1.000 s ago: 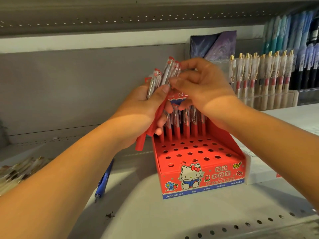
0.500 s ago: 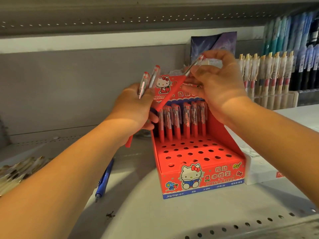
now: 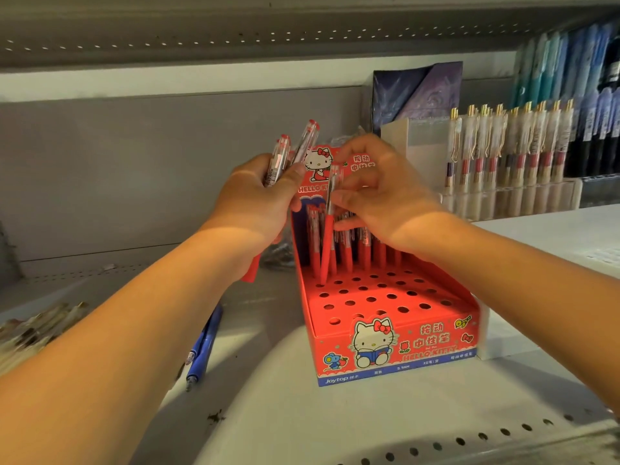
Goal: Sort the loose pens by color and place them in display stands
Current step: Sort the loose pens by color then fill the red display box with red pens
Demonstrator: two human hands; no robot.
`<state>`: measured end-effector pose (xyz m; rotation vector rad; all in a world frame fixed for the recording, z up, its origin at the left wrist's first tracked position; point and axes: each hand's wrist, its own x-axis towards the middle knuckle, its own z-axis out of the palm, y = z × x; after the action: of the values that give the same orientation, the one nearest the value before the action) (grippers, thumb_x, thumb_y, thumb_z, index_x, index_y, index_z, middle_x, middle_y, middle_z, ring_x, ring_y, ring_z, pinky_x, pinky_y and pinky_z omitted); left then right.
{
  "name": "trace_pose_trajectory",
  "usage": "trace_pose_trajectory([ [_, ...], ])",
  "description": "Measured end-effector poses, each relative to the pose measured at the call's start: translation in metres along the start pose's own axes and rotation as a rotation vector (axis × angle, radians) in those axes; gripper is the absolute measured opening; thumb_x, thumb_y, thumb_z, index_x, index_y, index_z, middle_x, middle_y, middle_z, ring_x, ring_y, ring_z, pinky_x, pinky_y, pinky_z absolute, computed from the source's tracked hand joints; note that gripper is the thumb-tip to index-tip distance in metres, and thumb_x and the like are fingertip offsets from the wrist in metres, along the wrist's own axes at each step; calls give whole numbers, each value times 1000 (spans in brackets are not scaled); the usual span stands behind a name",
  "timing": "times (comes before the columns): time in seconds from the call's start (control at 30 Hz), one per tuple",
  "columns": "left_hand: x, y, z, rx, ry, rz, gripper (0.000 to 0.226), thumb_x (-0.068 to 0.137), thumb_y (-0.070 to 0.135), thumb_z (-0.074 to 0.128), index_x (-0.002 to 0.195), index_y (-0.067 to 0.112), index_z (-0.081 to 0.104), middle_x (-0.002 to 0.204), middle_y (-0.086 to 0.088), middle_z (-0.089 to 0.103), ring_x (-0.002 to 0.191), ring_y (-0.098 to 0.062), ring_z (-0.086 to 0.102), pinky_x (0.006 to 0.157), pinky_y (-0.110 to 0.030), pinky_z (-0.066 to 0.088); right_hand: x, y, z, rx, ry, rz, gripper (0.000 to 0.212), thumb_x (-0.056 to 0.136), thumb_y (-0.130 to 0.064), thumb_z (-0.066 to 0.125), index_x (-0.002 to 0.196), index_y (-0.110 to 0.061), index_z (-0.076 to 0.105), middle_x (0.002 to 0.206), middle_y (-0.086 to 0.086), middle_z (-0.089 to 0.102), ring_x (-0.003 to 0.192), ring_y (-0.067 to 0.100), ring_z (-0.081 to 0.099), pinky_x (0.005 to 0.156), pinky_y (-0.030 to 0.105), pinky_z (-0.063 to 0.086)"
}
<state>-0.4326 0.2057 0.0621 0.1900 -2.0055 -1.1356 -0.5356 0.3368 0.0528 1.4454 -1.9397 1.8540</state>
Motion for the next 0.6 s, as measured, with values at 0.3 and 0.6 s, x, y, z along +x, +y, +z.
trace_pose_trajectory([
  [0.3,-5,3,3,-32,-49,-84,30,100,37,51,86,11,56,63,-1,49,35,-11,34,37,-19,27,0,2,1,48,-87,-14,46,87,9,62,86,-37,56,65,3,65,65,18,69,55,37,60],
  [0.6,-5,10,4,-364,-65,-263,14,92,17,41,81,17,48,58,-1,42,37,-11,24,40,-13,18,-8,15,12,-149,-241,65,37,91,6,56,91,-31,59,82,16,66,78,30,70,66,46,62],
])
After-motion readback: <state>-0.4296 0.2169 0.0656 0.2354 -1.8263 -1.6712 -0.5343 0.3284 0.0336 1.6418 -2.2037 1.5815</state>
